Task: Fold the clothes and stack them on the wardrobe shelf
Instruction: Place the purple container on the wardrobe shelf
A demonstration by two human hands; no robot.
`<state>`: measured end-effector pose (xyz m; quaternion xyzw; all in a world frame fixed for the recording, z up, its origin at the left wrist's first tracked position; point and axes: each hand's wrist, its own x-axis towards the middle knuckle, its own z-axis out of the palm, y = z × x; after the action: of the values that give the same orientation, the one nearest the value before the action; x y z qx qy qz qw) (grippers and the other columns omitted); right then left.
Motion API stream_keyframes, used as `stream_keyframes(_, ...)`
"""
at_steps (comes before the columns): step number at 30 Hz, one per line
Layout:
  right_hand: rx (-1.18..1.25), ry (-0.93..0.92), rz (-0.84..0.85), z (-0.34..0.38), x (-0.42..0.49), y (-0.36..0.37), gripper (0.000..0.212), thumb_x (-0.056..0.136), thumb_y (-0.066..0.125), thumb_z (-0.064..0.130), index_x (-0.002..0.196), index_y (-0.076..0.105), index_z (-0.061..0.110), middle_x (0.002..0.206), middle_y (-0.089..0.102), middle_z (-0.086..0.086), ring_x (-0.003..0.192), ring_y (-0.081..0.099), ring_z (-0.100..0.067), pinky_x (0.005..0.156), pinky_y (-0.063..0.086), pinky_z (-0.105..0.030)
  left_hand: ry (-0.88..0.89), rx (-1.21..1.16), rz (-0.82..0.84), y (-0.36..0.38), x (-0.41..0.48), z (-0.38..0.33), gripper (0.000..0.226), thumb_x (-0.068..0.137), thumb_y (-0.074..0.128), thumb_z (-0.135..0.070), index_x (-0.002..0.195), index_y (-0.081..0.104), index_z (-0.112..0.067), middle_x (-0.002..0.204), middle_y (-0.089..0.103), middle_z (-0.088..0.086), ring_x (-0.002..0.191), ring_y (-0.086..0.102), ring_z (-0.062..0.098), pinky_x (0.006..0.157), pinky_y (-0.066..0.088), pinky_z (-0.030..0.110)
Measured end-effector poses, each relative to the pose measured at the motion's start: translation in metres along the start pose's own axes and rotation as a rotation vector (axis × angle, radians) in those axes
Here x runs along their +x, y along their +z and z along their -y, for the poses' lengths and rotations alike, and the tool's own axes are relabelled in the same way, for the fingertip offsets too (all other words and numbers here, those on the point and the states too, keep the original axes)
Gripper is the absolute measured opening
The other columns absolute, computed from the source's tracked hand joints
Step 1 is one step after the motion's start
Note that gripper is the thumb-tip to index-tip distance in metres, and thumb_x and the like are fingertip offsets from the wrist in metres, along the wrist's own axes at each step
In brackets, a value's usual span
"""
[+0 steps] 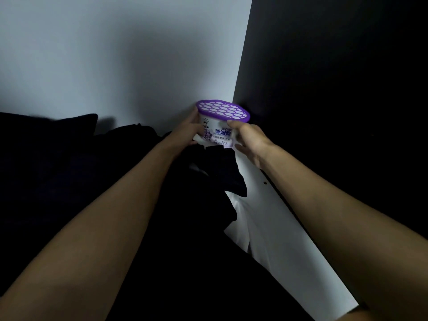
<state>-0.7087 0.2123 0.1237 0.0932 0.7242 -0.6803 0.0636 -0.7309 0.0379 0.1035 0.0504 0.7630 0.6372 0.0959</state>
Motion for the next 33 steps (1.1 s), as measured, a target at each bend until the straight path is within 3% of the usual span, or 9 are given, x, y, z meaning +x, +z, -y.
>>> stream_keyframes(4, 0.038, 0.003, -0.027, -0.005, 0.006, 0.003, 0.016, 0.094, 0.061, 0.025, 0.097, 0.072, 0.014, 0.069, 0.072, 0.006, 0.05, 0.064, 0.008, 0.041, 0.043, -0.007, 0.002, -0.012, 0.038, 0.001, 0.008, 0.003, 0.102, 0.054, 0.049, -0.013, 0.146, 0.029, -0.051, 0.129, 0.052, -0.028, 0.124, 0.047, 0.009, 0.08, 0.041, 0.034)
stream_keyframes(8, 0.072, -0.006, -0.026, -0.007, 0.009, 0.006, 0.016, 0.094, 0.062, 0.026, 0.098, 0.072, 0.015, 0.055, 0.069, 0.01, 0.054, 0.067, 0.003, 0.043, 0.044, -0.008, -0.007, -0.04, 0.054, 0.0, 0.012, 0.006, 0.106, 0.052, 0.05, -0.012, 0.147, 0.025, -0.052, 0.14, 0.049, -0.022, 0.13, 0.045, 0.013, 0.088, 0.042, 0.041)
stream_keyframes(13, 0.042, -0.019, -0.06, -0.01, 0.018, 0.009, 0.025, 0.093, 0.063, 0.03, 0.109, 0.073, 0.013, 0.056, 0.069, 0.01, 0.049, 0.064, 0.0, 0.048, 0.047, -0.012, -0.005, -0.068, 0.066, -0.001, 0.014, 0.008, 0.104, 0.055, 0.05, -0.01, 0.147, 0.027, -0.052, 0.13, 0.052, -0.027, 0.126, 0.048, 0.014, 0.087, 0.042, 0.04)
stream_keyframes(17, -0.01, -0.019, -0.093, -0.015, 0.021, 0.009, 0.025, 0.093, 0.064, 0.033, 0.103, 0.074, 0.013, 0.061, 0.072, 0.006, 0.05, 0.064, -0.004, 0.058, 0.049, -0.02, 0.053, -0.031, 0.059, -0.002, 0.014, 0.01, 0.095, 0.069, 0.049, -0.001, 0.149, 0.025, -0.046, 0.134, 0.05, -0.018, 0.122, 0.05, 0.014, 0.087, 0.045, 0.039)
stream_keyframes(22, -0.171, -0.035, -0.17, -0.009, 0.007, 0.002, 0.016, 0.093, 0.059, 0.022, 0.083, 0.069, 0.015, 0.065, 0.066, 0.003, 0.05, 0.05, -0.007, 0.043, 0.038, -0.014, 0.086, -0.032, -0.002, -0.001, 0.01, 0.009, 0.075, 0.079, 0.049, 0.006, 0.143, 0.041, -0.032, 0.11, 0.061, -0.031, 0.096, 0.059, -0.008, 0.068, 0.051, 0.024)
stream_keyframes(25, -0.168, -0.089, -0.213, -0.001, -0.011, -0.002, 0.016, 0.093, 0.058, 0.013, 0.079, 0.066, 0.016, 0.059, 0.06, 0.004, 0.054, 0.05, -0.009, 0.049, 0.041, -0.02, 0.071, -0.058, -0.187, -0.001, 0.002, 0.003, 0.064, 0.084, 0.049, 0.006, 0.144, 0.044, -0.017, 0.146, 0.049, -0.005, 0.121, 0.053, 0.01, 0.091, 0.051, 0.029)
stream_keyframes(27, -0.175, -0.131, -0.227, 0.008, -0.026, -0.004, 0.017, 0.094, 0.057, 0.014, 0.079, 0.064, 0.018, 0.064, 0.056, 0.004, 0.059, 0.05, -0.009, 0.055, 0.041, -0.022, 0.073, -0.008, -0.271, -0.001, -0.006, -0.006, 0.052, 0.087, 0.049, 0.003, 0.136, 0.052, -0.013, 0.144, 0.05, 0.005, 0.123, 0.052, 0.02, 0.099, 0.049, 0.034)
stream_keyframes(31, -0.147, -0.249, -0.258, 0.038, -0.063, -0.008, 0.022, 0.096, 0.054, 0.014, 0.077, 0.063, 0.021, 0.078, 0.063, 0.006, 0.074, 0.06, -0.008, 0.07, 0.052, -0.026, 0.141, 0.071, -0.269, 0.001, -0.041, -0.037, 0.027, 0.089, 0.052, 0.0, 0.103, 0.066, -0.018, 0.106, 0.067, 0.002, 0.084, 0.061, 0.011, 0.067, 0.047, 0.02)
stream_keyframes(33, -0.12, -0.307, -0.246, 0.051, -0.084, -0.011, 0.019, 0.097, 0.053, 0.013, 0.083, 0.065, 0.018, 0.082, 0.064, 0.005, 0.083, 0.063, -0.014, 0.08, 0.054, -0.033, 0.173, 0.075, -0.266, 0.003, -0.065, -0.049, 0.028, 0.088, 0.055, 0.002, 0.099, 0.069, -0.019, 0.103, 0.069, 0.001, 0.075, 0.061, 0.003, 0.058, 0.047, 0.012)
